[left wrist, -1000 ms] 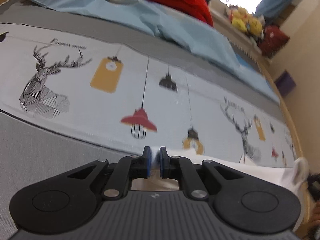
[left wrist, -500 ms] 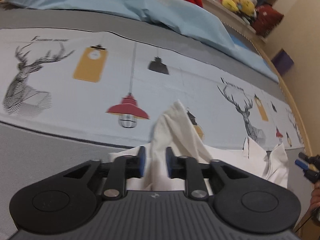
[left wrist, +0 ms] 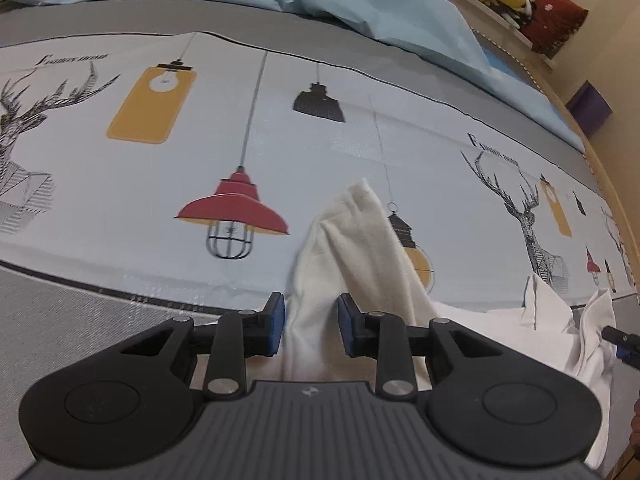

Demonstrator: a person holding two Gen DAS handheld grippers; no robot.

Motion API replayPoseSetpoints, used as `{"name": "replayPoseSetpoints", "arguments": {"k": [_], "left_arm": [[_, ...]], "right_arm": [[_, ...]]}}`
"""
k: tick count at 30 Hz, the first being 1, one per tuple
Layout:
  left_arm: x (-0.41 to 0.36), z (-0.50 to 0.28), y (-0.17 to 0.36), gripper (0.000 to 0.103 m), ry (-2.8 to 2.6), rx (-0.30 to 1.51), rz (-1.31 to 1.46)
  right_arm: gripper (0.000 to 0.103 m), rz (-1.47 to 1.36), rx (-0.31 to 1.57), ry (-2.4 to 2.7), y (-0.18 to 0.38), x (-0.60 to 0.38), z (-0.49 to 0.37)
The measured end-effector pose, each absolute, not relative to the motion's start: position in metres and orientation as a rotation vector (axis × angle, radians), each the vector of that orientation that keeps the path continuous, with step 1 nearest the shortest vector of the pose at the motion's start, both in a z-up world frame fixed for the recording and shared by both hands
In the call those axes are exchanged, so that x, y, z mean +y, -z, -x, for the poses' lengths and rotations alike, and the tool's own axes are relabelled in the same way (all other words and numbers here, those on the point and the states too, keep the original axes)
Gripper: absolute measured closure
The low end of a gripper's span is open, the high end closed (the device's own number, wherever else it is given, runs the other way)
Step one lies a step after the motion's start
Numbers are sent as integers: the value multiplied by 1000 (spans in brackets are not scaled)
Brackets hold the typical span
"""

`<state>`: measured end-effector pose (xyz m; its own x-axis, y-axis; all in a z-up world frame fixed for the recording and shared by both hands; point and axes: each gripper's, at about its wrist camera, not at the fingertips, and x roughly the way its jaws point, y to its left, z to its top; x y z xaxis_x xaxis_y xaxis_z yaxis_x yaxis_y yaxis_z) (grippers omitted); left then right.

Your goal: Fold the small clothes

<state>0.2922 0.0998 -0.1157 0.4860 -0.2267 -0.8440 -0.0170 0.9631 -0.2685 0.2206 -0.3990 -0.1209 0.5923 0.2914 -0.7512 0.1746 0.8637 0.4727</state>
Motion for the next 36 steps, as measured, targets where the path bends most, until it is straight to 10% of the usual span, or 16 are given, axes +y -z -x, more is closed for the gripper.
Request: {"name": "replayPoseSetpoints", "arguments": {"k": [7, 15, 36], "left_arm": [[105, -282, 98, 99, 138, 961, 203], [156, -237, 30, 99, 94, 780, 185], [166, -209, 88, 62, 169, 1257, 262]], "right_arm": [[98, -431, 868, -45, 101, -387, -223], [99, -513, 640, -176, 49, -391, -221], [68, -372, 1109, -198, 107, -356, -183]]}}
